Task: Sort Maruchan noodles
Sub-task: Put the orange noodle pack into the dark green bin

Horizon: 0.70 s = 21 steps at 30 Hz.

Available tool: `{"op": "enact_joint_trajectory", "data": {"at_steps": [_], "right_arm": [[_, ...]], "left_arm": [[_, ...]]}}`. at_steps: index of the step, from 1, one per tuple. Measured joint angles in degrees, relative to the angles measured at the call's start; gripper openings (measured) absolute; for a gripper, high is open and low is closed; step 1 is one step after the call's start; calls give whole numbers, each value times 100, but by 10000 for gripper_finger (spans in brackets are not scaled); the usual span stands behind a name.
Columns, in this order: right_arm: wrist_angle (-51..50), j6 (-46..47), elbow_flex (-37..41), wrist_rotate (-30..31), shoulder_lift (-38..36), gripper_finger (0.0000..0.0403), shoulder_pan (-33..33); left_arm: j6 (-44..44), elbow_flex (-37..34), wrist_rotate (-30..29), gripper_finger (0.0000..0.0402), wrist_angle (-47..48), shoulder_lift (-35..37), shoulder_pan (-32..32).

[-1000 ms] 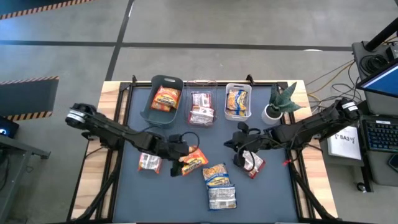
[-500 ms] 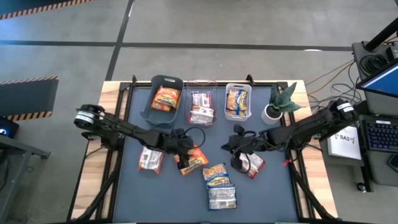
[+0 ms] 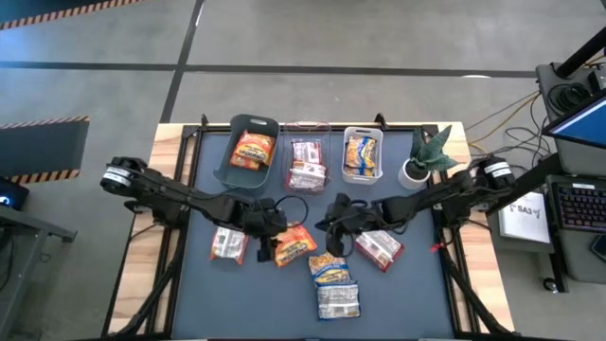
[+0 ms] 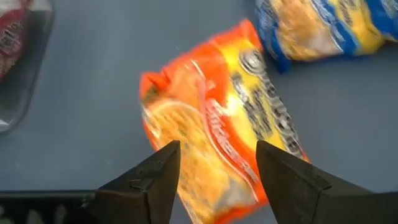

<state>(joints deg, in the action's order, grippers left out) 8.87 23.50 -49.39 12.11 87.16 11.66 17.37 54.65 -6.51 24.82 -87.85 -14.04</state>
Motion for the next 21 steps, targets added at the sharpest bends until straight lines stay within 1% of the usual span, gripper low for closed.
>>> {"op": "enact_joint_trajectory", "data": {"at_steps": [3,6,10,14,17,21], "right_arm": [[-208,255,-342,-173,265,9,-84],[-617,400,-700,-183,486,9,-118],[-1156,679,-1158,-186,744,9,-120],[-1441,924,-1517,-184,976,14,-120],[-1445,959,-1729,-185,1143,33,-120],[-1504,1016,-1882,-211,1252,76,-120]], "left_arm": [[-2,-147,32,176,24,-5,-164],[87,-214,19,153,56,-95,-302],[299,-217,15,114,24,-109,-527],[513,-219,8,75,58,-83,-754],[641,-236,-101,53,15,-123,-871],[719,-305,-347,37,-211,-189,-979]]}}
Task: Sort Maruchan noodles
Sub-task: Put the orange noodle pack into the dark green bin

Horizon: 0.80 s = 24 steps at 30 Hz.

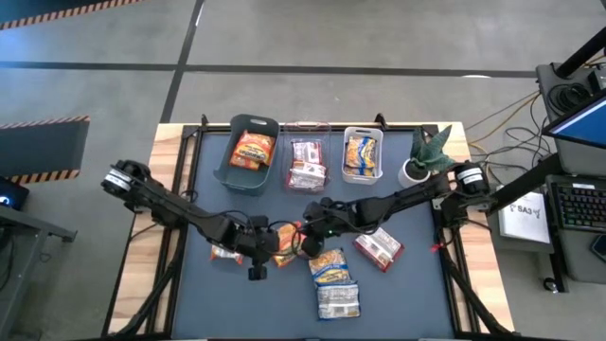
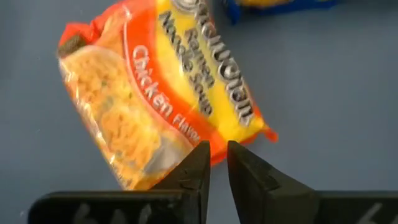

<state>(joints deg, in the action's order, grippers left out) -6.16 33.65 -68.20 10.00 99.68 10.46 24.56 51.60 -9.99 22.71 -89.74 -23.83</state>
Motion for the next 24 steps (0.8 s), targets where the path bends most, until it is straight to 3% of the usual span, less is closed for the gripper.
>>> {"op": "enact_joint_trajectory", "data": {"at_steps": [14,24], "right_arm": [[-68,662,164,-256,78,267,0],[296,876,90,-458,497,338,-76]], "left_arm": [[485,-1065,5,36,-1724,-12,-40],[902,-1549,14,36,-2407,-8,-60]]}}
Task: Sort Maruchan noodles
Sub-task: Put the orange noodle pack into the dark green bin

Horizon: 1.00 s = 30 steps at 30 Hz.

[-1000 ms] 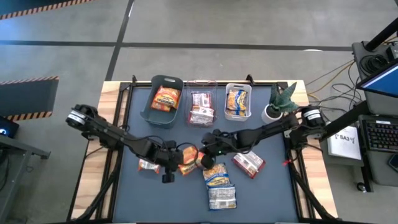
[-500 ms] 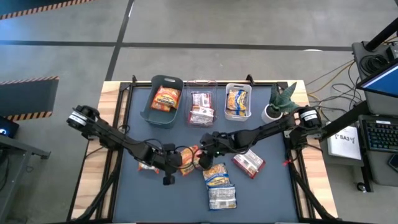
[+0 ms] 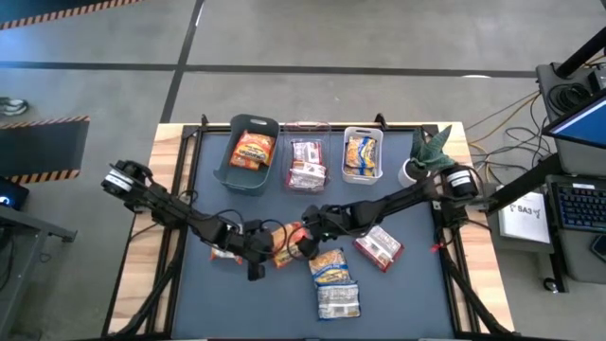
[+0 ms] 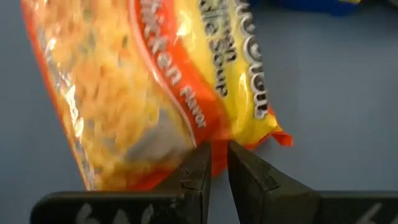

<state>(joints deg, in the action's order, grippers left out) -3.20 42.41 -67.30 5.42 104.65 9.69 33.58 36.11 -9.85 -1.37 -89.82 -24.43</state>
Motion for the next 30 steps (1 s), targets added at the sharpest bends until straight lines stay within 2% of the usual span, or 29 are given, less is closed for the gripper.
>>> {"op": "enact_joint_trajectory", "data": {"at_steps": [12,23,30], "right_arm": [[590,4,-86,-546,286,348,-150],[962,13,-84,-608,559,347,-216],[1476,22,-58,-1175,740,339,-262]], "left_arm": [[128,-135,-2,36,2,2,-41],[111,-191,-13,36,-85,2,-54],[106,-263,-52,36,-306,2,-54]]}}
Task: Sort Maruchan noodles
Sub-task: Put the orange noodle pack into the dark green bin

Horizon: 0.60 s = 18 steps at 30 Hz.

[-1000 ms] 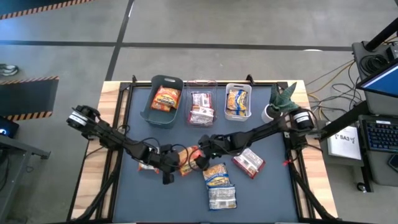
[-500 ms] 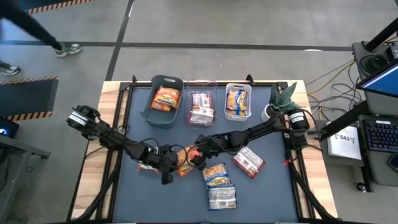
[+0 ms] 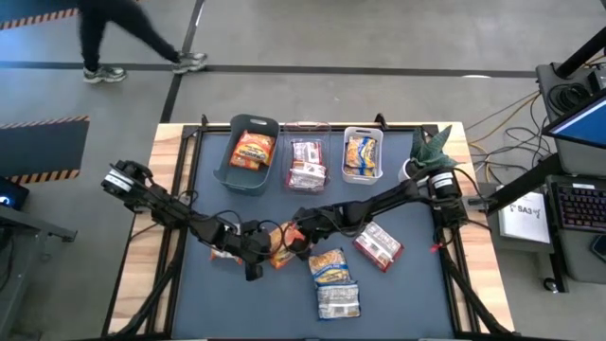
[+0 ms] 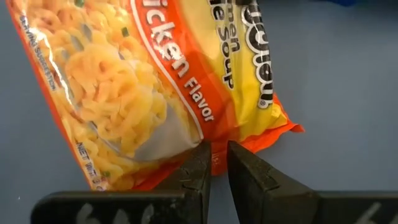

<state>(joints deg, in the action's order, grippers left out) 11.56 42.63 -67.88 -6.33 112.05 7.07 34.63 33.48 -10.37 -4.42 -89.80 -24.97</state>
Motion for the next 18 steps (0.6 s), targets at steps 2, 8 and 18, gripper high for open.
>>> {"op": "enact_joint_trajectory", "data": {"at_steps": [2,8,18], "right_arm": [[78,-3,-7,-26,27,331,-4],[87,-4,-7,-120,24,306,-28],[71,-17,2,-124,24,237,-26]], "left_arm": [[2,-19,-7,36,-7,0,-7],[20,-38,-14,36,-72,0,-17],[22,-40,-13,36,-172,0,-22]]}}
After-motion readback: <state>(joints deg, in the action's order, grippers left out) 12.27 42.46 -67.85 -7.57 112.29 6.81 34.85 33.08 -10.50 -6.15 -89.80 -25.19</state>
